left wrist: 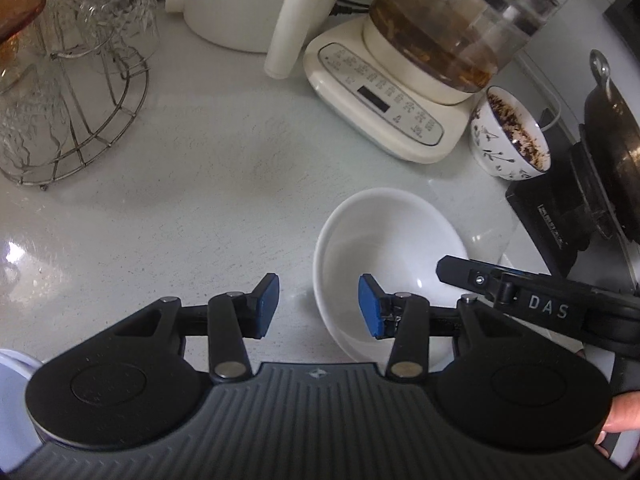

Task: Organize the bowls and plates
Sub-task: 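Close both grippers on the rim of the white ceramic bowl, then lift the white bowl with both grippers and carry it to the blue bowls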

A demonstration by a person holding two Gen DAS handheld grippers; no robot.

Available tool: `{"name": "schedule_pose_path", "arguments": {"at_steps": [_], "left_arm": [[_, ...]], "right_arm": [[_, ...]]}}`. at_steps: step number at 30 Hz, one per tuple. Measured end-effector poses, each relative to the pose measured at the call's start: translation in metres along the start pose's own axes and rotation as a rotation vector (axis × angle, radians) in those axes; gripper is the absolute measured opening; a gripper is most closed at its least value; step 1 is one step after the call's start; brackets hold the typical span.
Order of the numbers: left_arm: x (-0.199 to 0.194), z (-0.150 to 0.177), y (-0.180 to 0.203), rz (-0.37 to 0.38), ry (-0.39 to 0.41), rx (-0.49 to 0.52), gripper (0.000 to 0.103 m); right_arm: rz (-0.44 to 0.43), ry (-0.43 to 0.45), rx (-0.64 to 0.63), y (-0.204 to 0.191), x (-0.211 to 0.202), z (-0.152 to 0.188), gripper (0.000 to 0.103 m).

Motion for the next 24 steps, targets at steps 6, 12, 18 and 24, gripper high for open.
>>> {"name": "schedule_pose_path", "arguments": {"at_steps": [6,12,18,24], "left_arm": [[0.003,-0.001,-0.004,-0.006,0.006,-0.045,0.028],[0.002,-0.003,-0.008,0.009,0.011,-0.072,0.015],[-0.008,-0.002,-0.006,0.025,0.033,-0.097,0.011],[-0.024,0.001,-0.003,0.032,0.066,-0.099,0.011]], "right_arm": [[-0.007,-0.028,0.017,0.002,0.008,0.001,0.022],[-0.043,-0.035,0.028,0.003,0.012,0.0,0.013],[-0.058,-0.016,0.004,-0.004,0.002,-0.001,0.01],[-0.072,0.016,-0.002,-0.007,-0.012,-0.003,0.009]]}}
Point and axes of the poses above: each gripper's, at about its wrist camera, not at the fingertips, and x roughly the way its jaws point, y to its right, z to its underside, the point moved 1 cm from there along x, roughly the way its jaws point, and after that the axes turned 2 degrees about z, right-handed, at the moved point
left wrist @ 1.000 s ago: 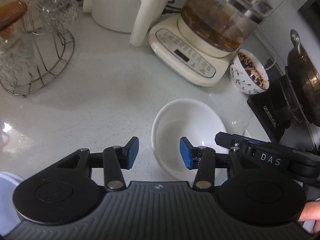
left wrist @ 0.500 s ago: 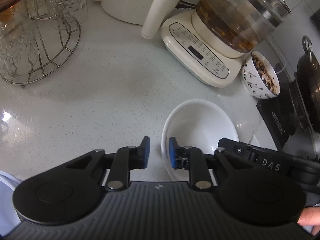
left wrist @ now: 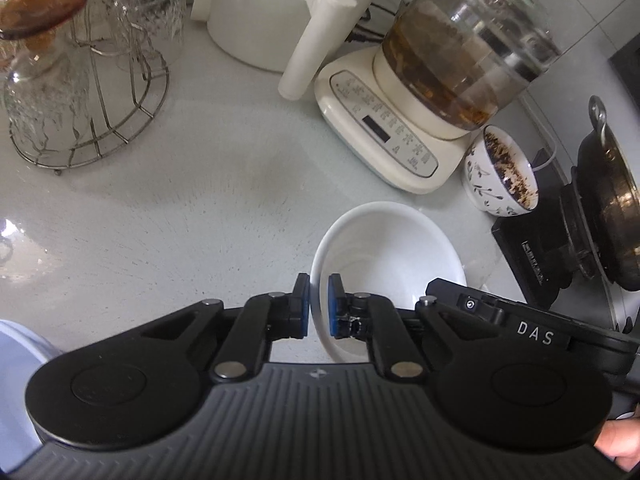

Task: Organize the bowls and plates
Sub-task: 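Lift the white bowl with both grippers and carry it to the blue bowls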

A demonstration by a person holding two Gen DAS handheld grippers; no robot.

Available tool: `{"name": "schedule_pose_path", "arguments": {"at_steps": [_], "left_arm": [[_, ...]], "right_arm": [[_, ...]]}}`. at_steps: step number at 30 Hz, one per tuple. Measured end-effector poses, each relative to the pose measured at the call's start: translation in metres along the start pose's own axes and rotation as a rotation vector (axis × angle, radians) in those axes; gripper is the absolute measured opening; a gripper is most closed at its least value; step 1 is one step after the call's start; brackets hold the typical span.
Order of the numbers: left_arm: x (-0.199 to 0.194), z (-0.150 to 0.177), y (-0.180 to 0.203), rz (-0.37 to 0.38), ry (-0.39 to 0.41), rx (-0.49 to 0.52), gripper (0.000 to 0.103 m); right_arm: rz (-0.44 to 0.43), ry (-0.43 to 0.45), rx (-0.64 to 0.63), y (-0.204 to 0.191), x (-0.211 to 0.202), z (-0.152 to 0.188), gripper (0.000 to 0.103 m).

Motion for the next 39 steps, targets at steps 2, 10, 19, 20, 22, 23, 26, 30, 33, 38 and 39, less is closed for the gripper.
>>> {"name": "schedule_pose_path", "arguments": {"at_steps": [2,10,19,20,22,23,26,30,33,38,39], "left_arm": [[-0.005,0.0,0.002,-0.008,0.004,-0.003,0.011],[-0.033,0.0,0.006,-0.026,0.065,0.012,0.011],[-0.066,0.0,0.01,-0.025,0.134,0.01,0.011],[-0.069,0.0,0.011,-0.024,0.141,0.009,0.011],[-0.075,0.0,0.011,-0.028,0.154,0.007,0.011],[-0.077,0.0,0.011,-0.03,0.159,0.004,0.011],[-0.087,-0.001,0.009,-0.028,0.18,-0.005,0.011],[-0.101,-0.002,0.009,-0.032,0.21,-0.003,0.011],[-0.112,-0.001,0.007,-0.037,0.233,0.004,0.011],[-0.13,0.004,-0.001,-0.046,0.271,-0.017,0.011],[-0.134,0.006,-0.004,-0.049,0.278,-0.025,0.011]], "right_arm": [[-0.001,0.01,0.001,-0.003,-0.005,-0.001,0.01],[-0.024,0.057,-0.026,-0.018,-0.024,0.0,0.01],[-0.05,0.111,-0.078,-0.033,-0.047,-0.008,0.01],[-0.051,0.12,-0.083,-0.036,-0.05,-0.009,0.01],[-0.059,0.134,-0.087,-0.04,-0.055,-0.012,0.01],[-0.064,0.139,-0.09,-0.042,-0.057,-0.013,0.01],[-0.079,0.151,-0.099,-0.047,-0.063,-0.017,0.01],[-0.099,0.162,-0.121,-0.054,-0.069,-0.019,0.01],[-0.112,0.173,-0.14,-0.062,-0.073,-0.019,0.01],[-0.141,0.184,-0.165,-0.076,-0.078,-0.018,0.01],[-0.148,0.185,-0.17,-0.079,-0.079,-0.017,0.01]]}}
Point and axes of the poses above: each gripper's, at about its wrist camera, not at the fingertips, and x roughly the way its jaws point, y to its right, z to its underside, the point moved 1 cm from there along x, roughly the way its jaws point, and after that the axes turned 2 degrees about z, right-handed, at the moved point
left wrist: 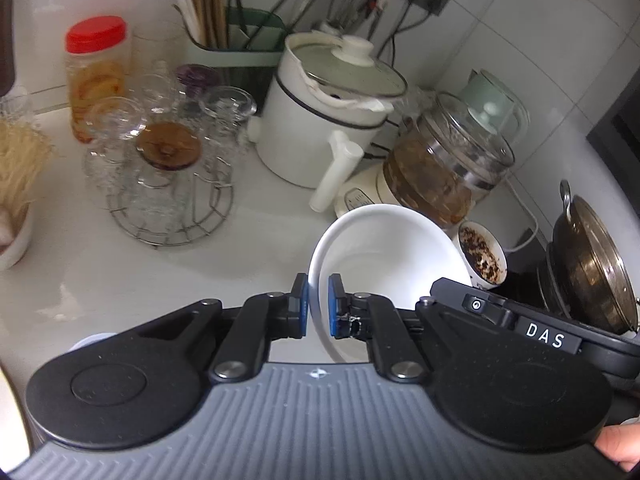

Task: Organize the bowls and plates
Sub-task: 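Lift the white bowl with both grippers and carry it to the blue bowls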

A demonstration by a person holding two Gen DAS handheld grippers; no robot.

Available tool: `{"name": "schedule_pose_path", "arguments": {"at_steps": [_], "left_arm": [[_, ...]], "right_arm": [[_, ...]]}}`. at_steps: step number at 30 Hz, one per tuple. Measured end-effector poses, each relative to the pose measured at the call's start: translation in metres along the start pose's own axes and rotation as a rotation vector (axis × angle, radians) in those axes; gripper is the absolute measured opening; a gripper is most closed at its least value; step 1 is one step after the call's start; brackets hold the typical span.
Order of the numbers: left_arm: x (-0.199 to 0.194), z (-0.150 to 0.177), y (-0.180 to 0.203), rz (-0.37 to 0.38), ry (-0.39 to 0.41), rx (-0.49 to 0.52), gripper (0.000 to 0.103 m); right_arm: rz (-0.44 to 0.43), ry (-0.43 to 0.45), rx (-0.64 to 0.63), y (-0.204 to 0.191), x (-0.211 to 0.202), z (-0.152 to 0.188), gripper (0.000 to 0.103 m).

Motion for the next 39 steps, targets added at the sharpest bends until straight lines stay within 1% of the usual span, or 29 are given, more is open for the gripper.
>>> {"name": "schedule_pose_path", "arguments": {"at_steps": [7,18,21,24,29,31,39], "left_arm": [[-0.02,0.002,-0.022,-0.025,0.034,-0.055,0.011],[-0.048,0.001,-0.044,-0.068,0.084,-0.073,0.011],[-0.057,0.005,-0.055,-0.092,0.092,-0.098,0.011],[-0.068,0.014,-0.071,-0.095,0.119,-0.153,0.011],[-0.076,0.03,-0.094,-0.137,0.111,-0.212,0.011],[-0.079,0.036,-0.102,-0.159,0.105,-0.216,0.011],[-0.08,0.057,-0.128,-0.203,0.076,-0.252,0.011]], "right_arm": [[-0.041,0.003,-0.039,-0.023,0.0,0.002,0.01],[-0.097,0.017,-0.067,-0.053,0.002,0.002,0.01],[-0.122,0.0,-0.077,-0.063,0.007,0.006,0.01],[-0.156,-0.02,-0.094,-0.072,0.013,0.01,0.01],[-0.185,-0.058,-0.136,-0.093,0.025,0.025,0.01],[-0.194,-0.08,-0.153,-0.099,0.031,0.032,0.01],[-0.205,-0.161,-0.17,-0.115,0.05,0.058,0.012]]}}
Point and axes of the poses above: each gripper's, at about its wrist camera, not at the fingertips, and x roughly the way its jaws point, y to its right, z to its underside, the point moved 1 cm from there along x, roughly the way its jaws point, and after that the axes turned 2 degrees about z, right-handed, at the moved point
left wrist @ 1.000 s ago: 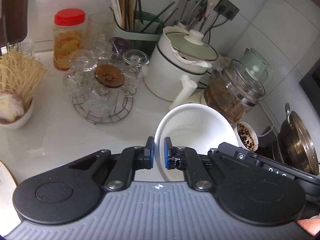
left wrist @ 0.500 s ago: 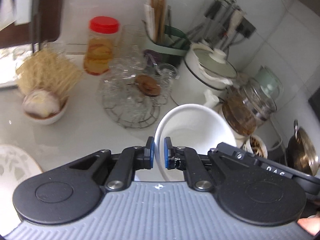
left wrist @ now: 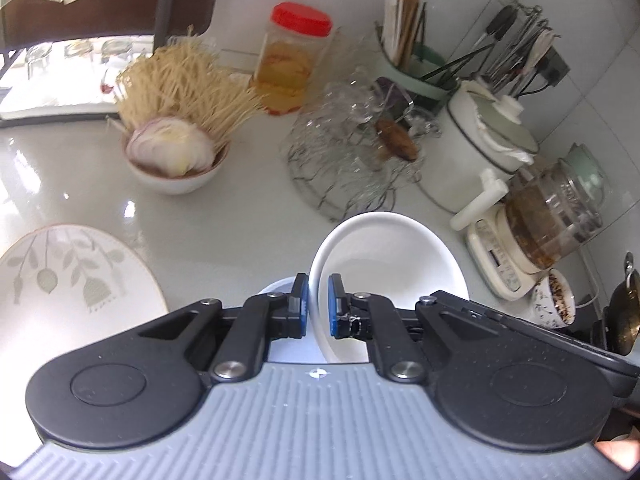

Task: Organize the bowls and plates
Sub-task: 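Lift the white bowl with both grippers and carry it to the blue bowls, then lower the white bowl into the blue bowls and open both grippers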

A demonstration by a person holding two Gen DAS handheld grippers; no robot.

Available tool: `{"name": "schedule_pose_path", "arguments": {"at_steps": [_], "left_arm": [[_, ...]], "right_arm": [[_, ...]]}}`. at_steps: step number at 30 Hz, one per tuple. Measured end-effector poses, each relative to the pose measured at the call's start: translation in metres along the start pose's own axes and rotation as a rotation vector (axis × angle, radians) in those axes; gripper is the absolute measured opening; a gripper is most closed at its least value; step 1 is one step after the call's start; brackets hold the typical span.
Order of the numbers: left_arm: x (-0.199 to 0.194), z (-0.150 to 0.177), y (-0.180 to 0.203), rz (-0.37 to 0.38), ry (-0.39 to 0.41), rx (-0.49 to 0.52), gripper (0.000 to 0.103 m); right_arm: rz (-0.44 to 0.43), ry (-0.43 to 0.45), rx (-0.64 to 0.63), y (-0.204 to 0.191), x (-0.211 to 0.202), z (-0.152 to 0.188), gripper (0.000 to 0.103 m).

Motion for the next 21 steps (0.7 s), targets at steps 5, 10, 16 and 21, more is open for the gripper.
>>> {"name": "schedule_pose_path", "arguments": {"at_steps": [5,10,16,21], "left_arm": [[0.008,0.007,-0.011,-0.018,-0.026,-0.005,0.011],[0.015,0.014,-0.023,-0.019,-0.058,-0.018,0.011],[0.019,0.019,-0.031,-0.024,-0.083,-0.017,0.011],[0.019,0.021,-0.035,-0.018,-0.088,-0.007,0.012]], "right_arm": [[0.003,-0.03,-0.015,-0.004,0.009,0.01,0.012],[0.013,-0.062,0.001,-0.005,0.019,0.017,0.012],[0.021,-0.074,-0.01,-0.011,0.025,0.02,0.013],[0.039,-0.08,-0.014,-0.015,0.03,0.022,0.013]]}}
Point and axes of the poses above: each gripper's, at about its wrist camera, not at the fingertips, and x roughly the way its jaws point, y to its right, z to its underside, the point moved 1 cm from there along x, roughly the way its jaws point, and after that the axes turned 2 degrees about z, right-handed, at the moved point
